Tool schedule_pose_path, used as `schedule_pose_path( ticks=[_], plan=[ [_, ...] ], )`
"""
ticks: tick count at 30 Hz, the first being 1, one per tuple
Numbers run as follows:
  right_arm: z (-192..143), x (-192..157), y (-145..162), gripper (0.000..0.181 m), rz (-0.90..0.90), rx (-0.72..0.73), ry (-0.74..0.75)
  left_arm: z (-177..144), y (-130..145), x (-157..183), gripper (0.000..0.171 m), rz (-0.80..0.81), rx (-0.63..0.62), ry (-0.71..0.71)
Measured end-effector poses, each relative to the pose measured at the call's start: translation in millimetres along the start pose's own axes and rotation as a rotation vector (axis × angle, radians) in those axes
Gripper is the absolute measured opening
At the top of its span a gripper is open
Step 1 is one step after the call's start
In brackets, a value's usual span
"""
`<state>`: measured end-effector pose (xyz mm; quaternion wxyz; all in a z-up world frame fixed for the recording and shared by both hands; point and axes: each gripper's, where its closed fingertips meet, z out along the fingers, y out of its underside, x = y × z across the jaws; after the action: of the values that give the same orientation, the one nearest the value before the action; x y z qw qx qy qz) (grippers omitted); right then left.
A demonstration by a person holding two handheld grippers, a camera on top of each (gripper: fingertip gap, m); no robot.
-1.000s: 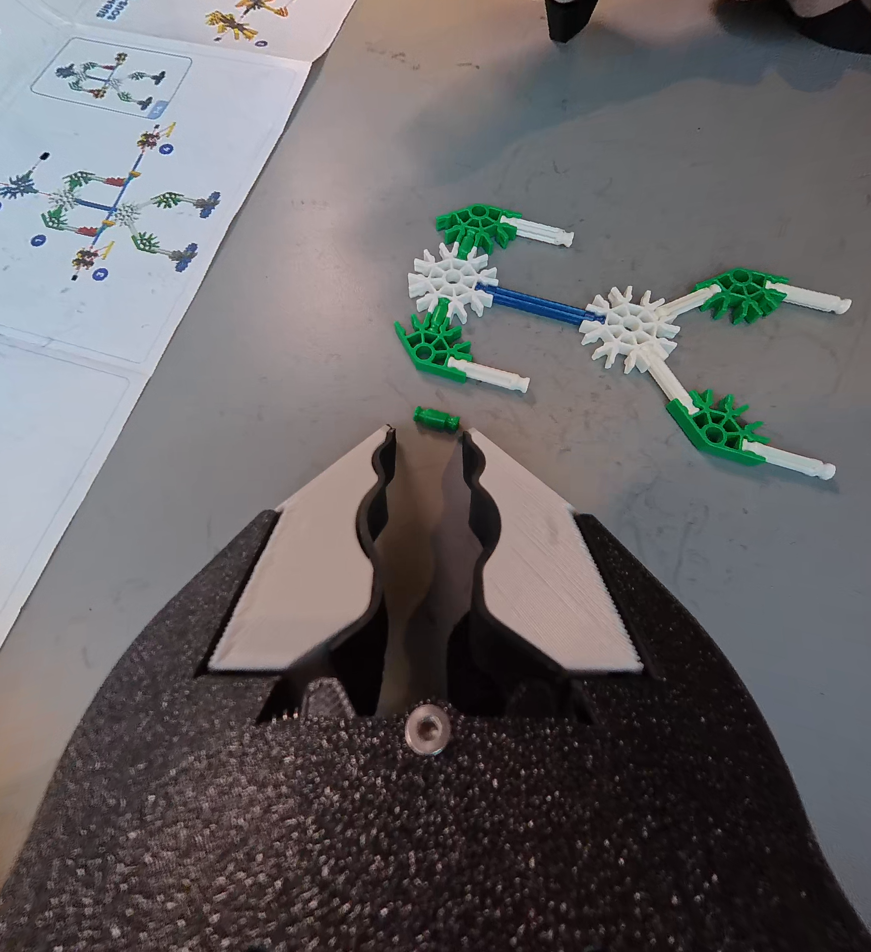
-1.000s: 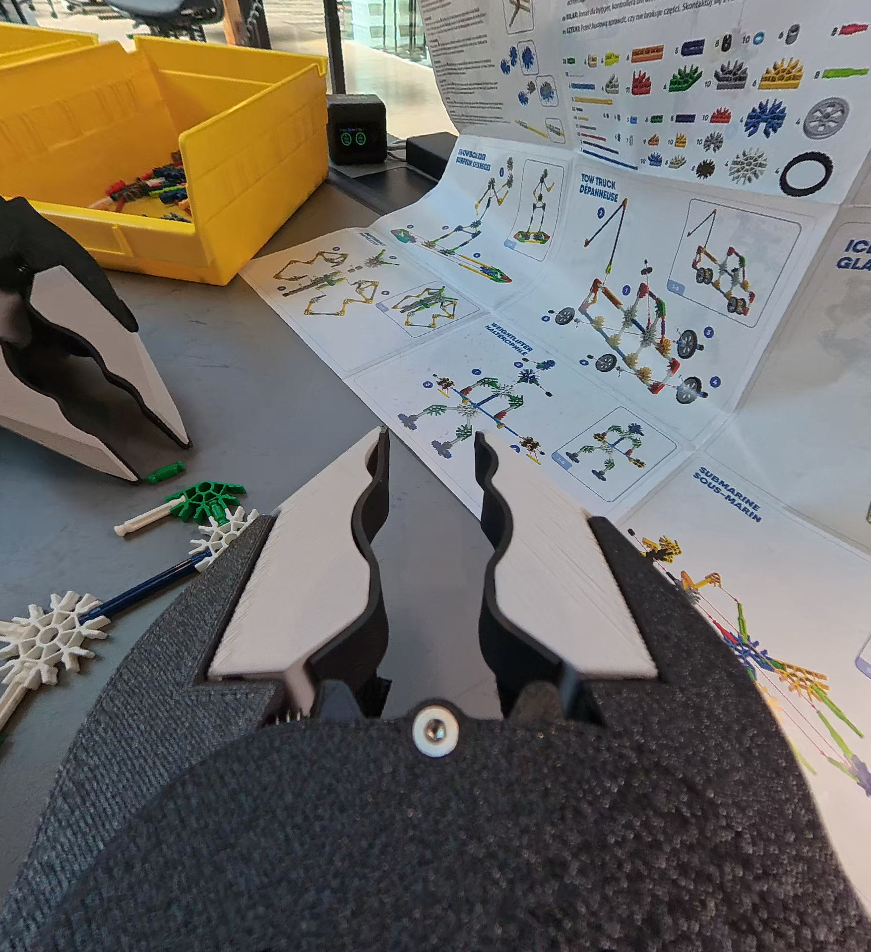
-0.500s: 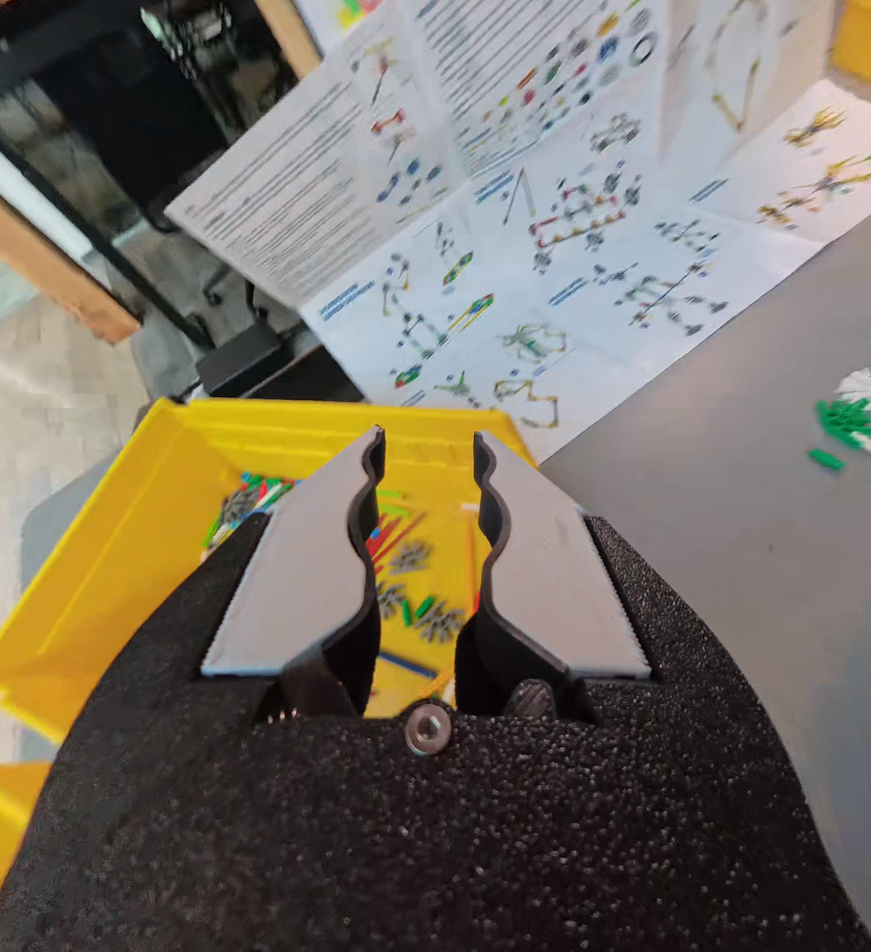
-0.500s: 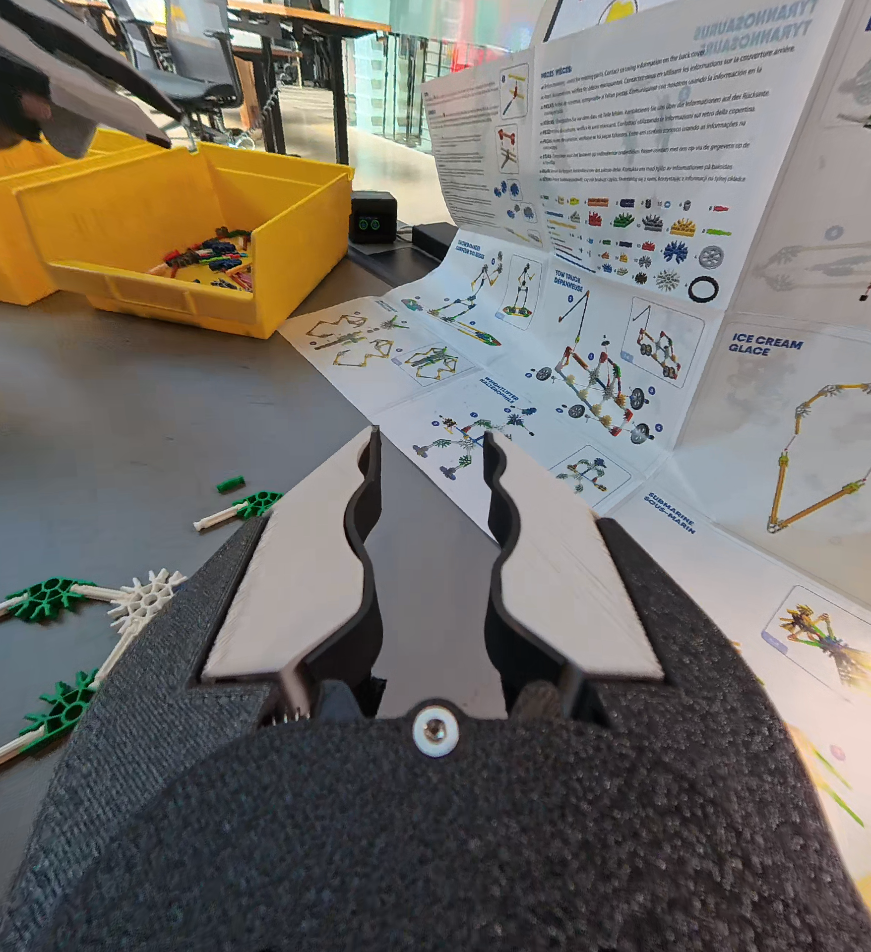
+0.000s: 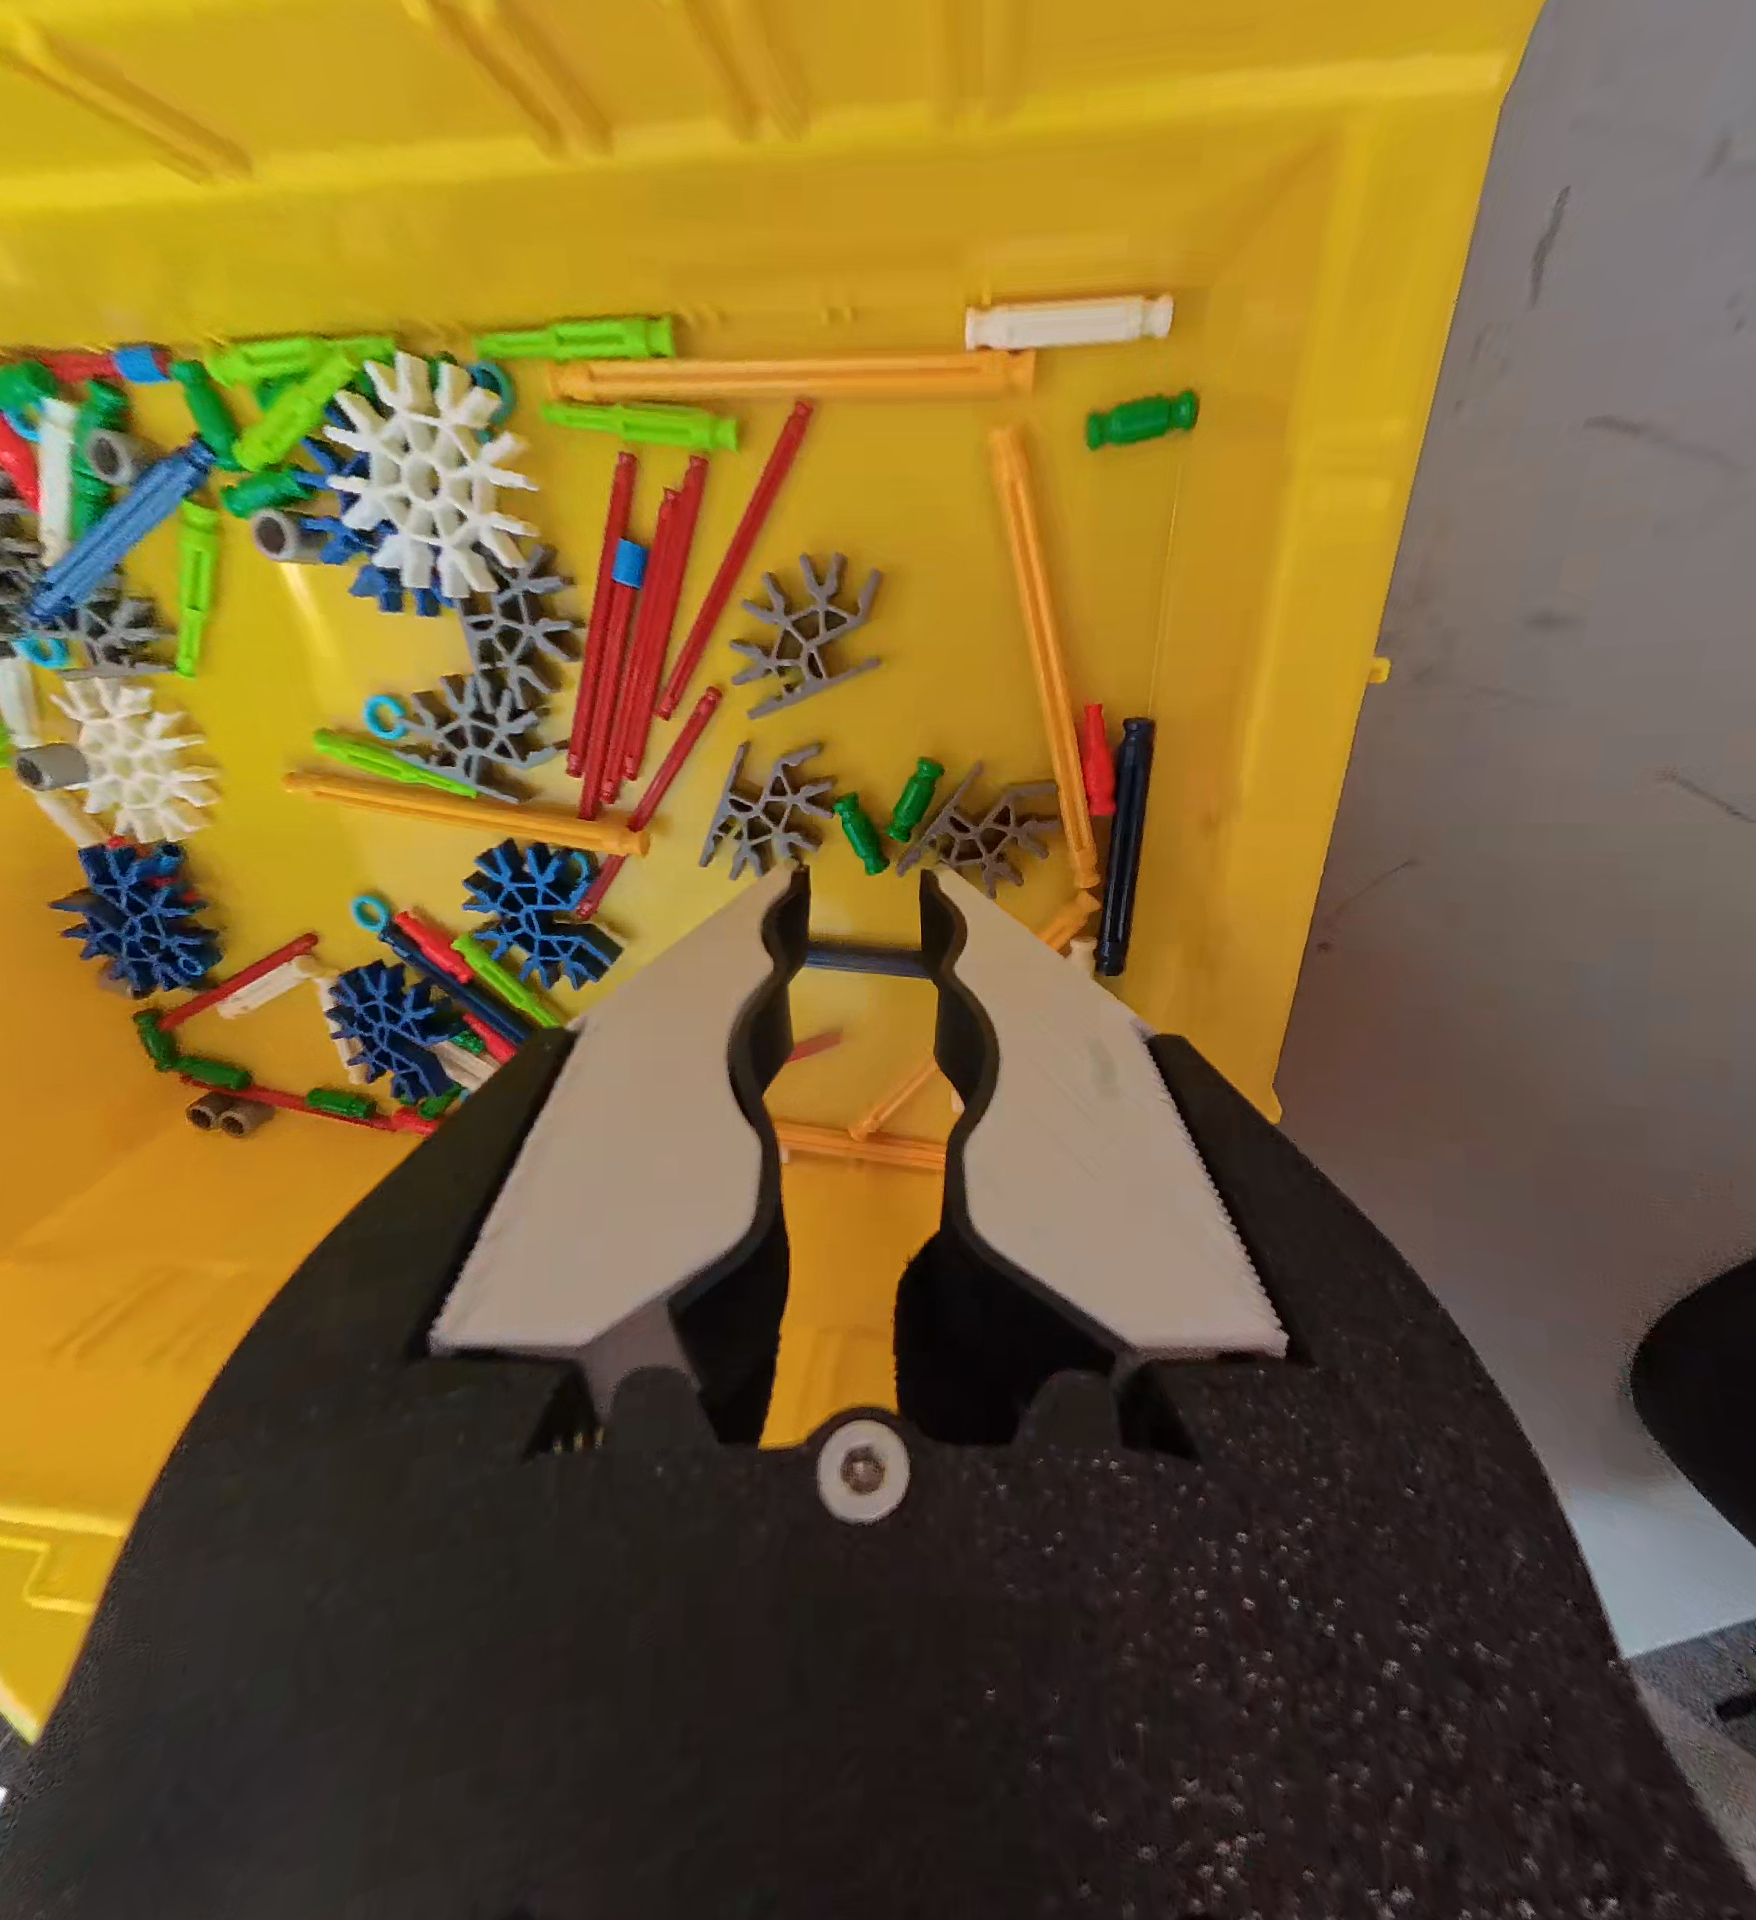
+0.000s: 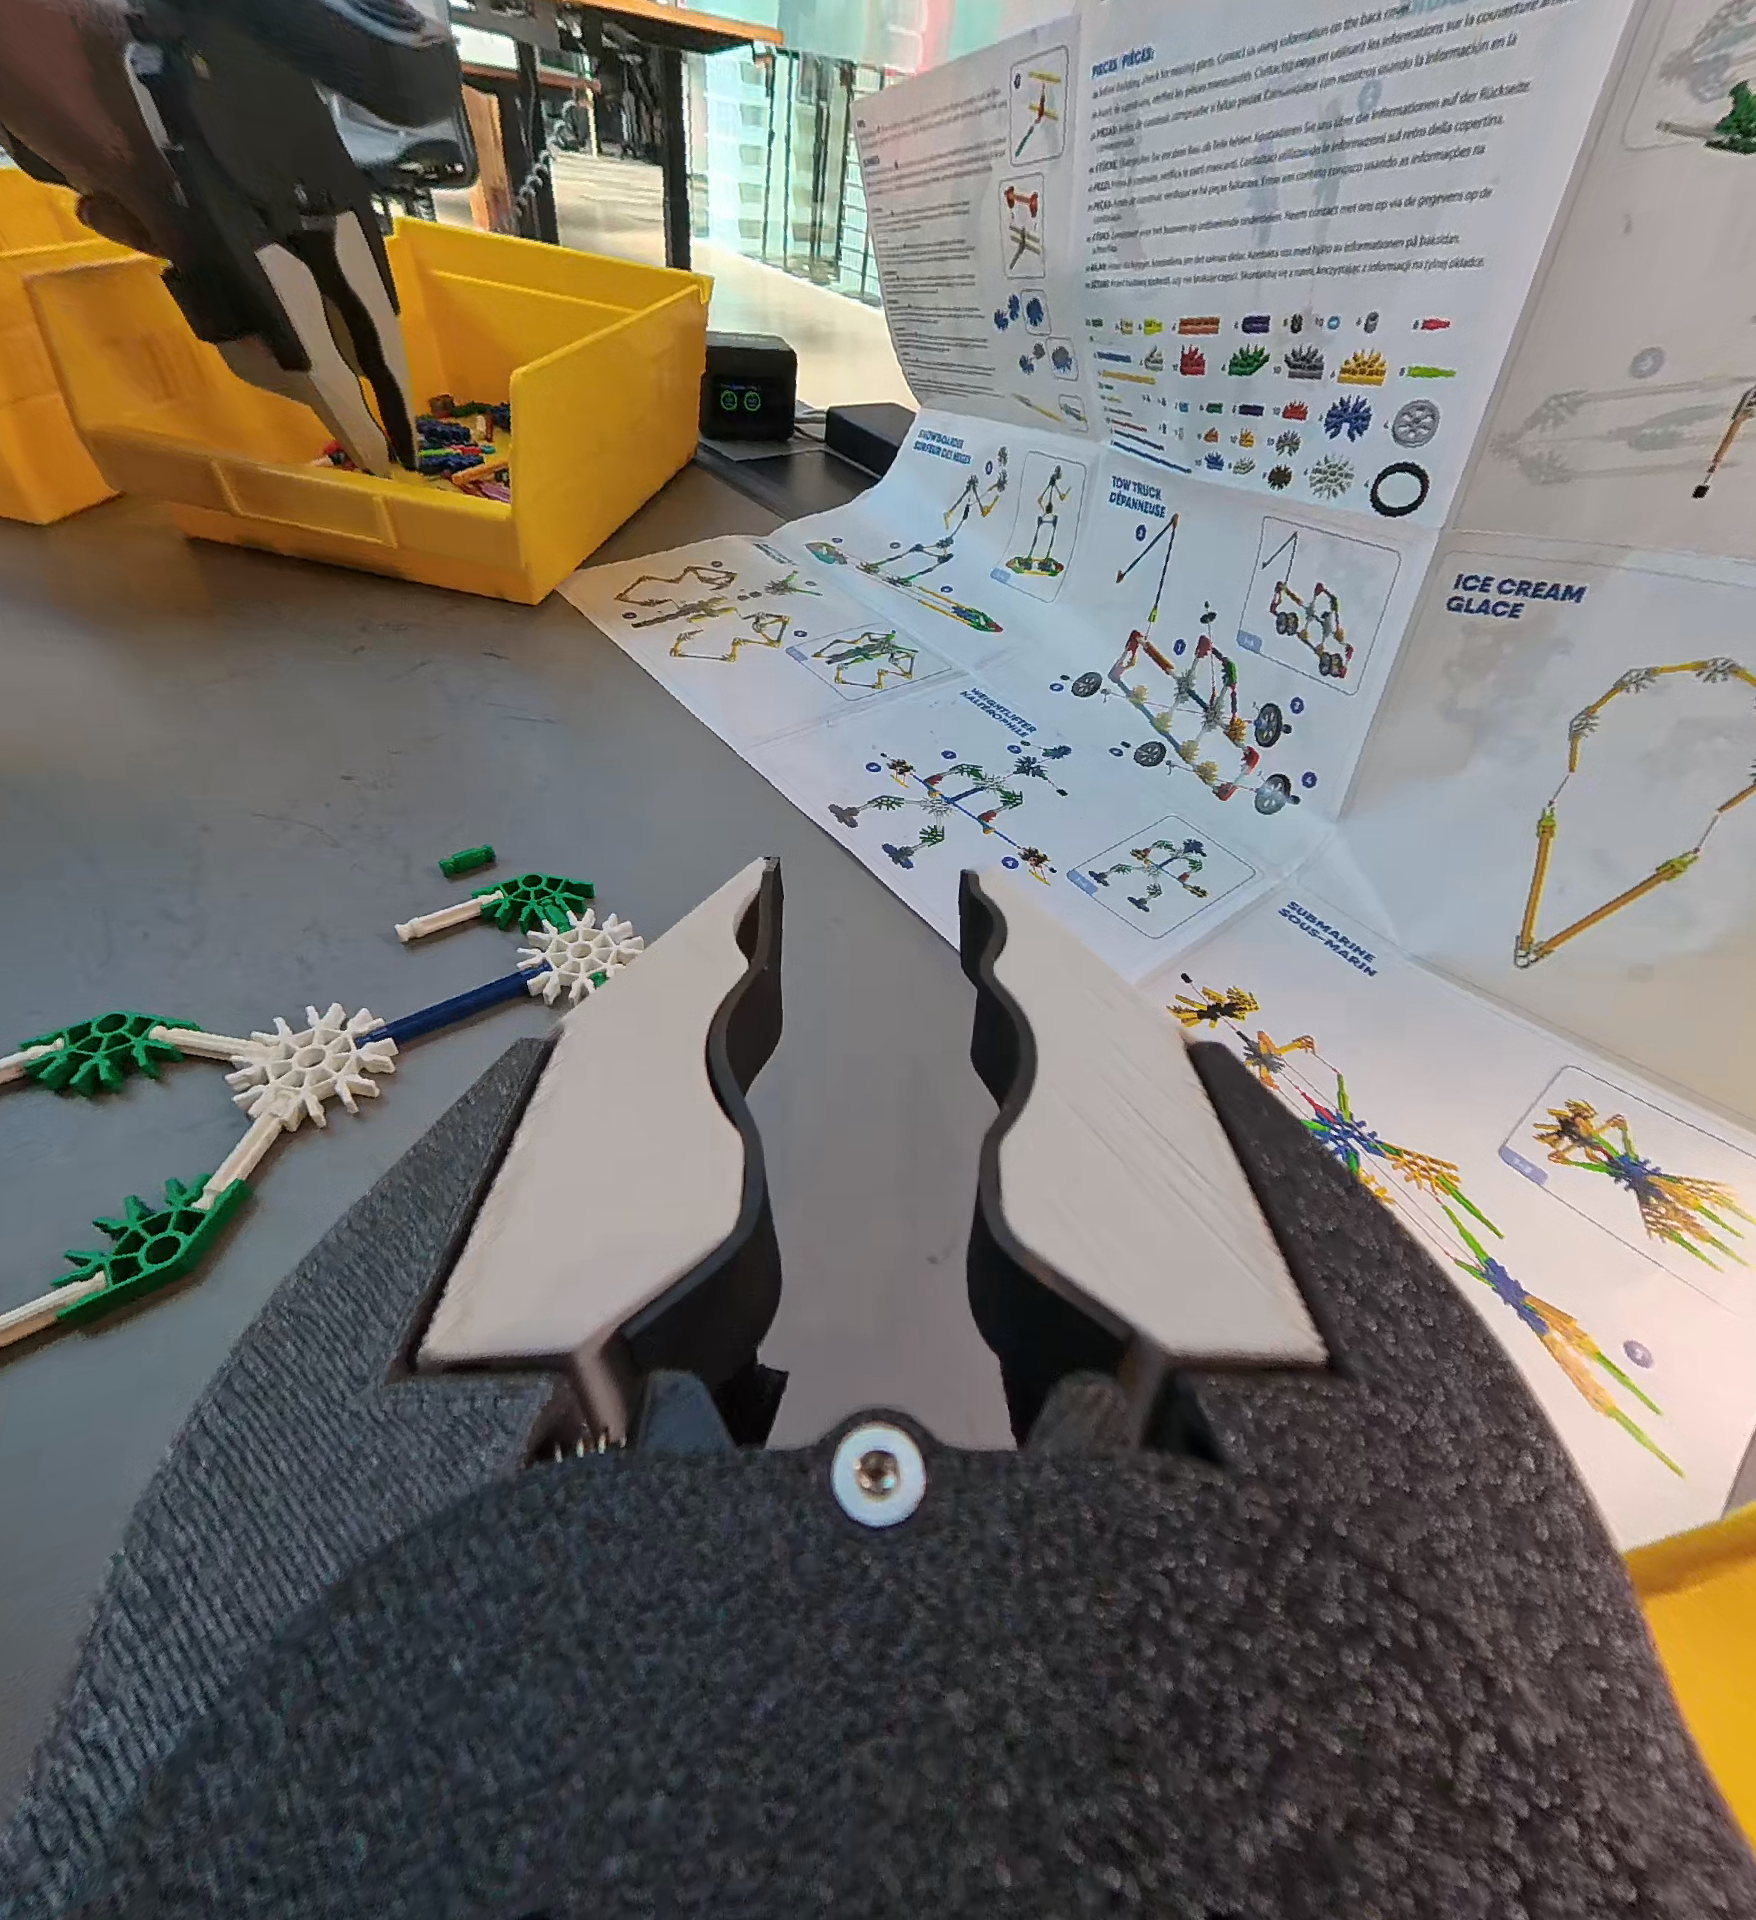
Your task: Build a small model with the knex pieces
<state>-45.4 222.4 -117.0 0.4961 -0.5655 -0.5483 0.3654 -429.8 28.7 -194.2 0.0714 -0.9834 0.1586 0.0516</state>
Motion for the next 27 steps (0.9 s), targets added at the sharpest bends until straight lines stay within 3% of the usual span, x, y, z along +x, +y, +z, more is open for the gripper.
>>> schedule_pose_path(
  ticks=[6,19,27],
  plan=[
    [2,-1,6,0.031,0.003,-0.016,-0.011,15,11,6,0.015,0.032,-0.089,0.026],
    [8,0,17,0.031,0.026,-0.05,-0.021,16,8,10,0.009,0.021,-0.048,0.115],
    [8,-2,17,0.03,0.019,-0.051,-0.026,12,18,-2,0.006,0.015,-0.082,0.056]
  ],
)
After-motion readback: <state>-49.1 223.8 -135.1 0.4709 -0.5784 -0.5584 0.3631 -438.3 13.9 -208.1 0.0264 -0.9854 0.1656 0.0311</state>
